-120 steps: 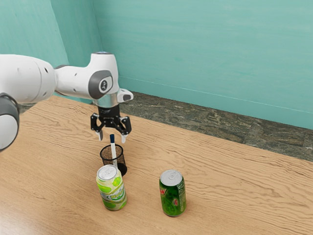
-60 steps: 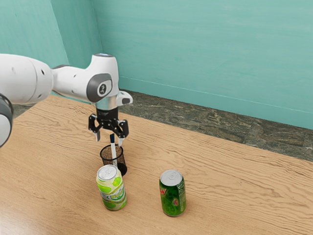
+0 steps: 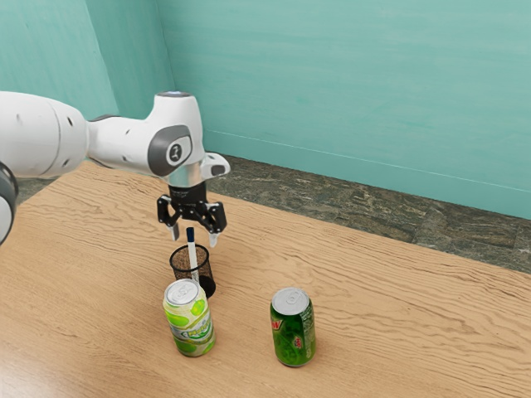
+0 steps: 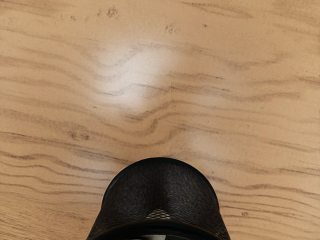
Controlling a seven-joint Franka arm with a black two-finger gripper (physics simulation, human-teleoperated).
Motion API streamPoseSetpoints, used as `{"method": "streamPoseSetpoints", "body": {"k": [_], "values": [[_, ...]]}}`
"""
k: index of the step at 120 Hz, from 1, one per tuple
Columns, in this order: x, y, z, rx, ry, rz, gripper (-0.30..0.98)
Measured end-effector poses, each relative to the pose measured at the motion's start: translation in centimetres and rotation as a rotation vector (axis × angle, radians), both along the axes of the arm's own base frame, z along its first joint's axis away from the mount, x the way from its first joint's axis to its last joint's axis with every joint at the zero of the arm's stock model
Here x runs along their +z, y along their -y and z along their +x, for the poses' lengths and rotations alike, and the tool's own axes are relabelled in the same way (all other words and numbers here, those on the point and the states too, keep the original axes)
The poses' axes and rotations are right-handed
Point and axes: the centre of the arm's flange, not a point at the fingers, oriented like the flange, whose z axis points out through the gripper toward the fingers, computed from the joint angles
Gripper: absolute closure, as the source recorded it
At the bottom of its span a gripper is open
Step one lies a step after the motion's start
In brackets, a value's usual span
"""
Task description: Take the marker out of the pen holder and place it to the left of the pen holder.
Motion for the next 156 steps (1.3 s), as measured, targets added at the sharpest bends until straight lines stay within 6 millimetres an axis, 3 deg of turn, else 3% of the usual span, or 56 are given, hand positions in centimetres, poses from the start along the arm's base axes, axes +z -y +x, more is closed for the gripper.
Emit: {"method": "streamPoseSetpoints", "body": {"k": [68,116,156], "values": [[0.1,-1.2,-0.4,0.049,0.014,-0.014,0.01],[1.9,-1.3,-0.5,0.050,0.043,-0.016,0.51],[1.6,-1.3,-0.7,0.053,0.034,-0.015,0.68]]}}
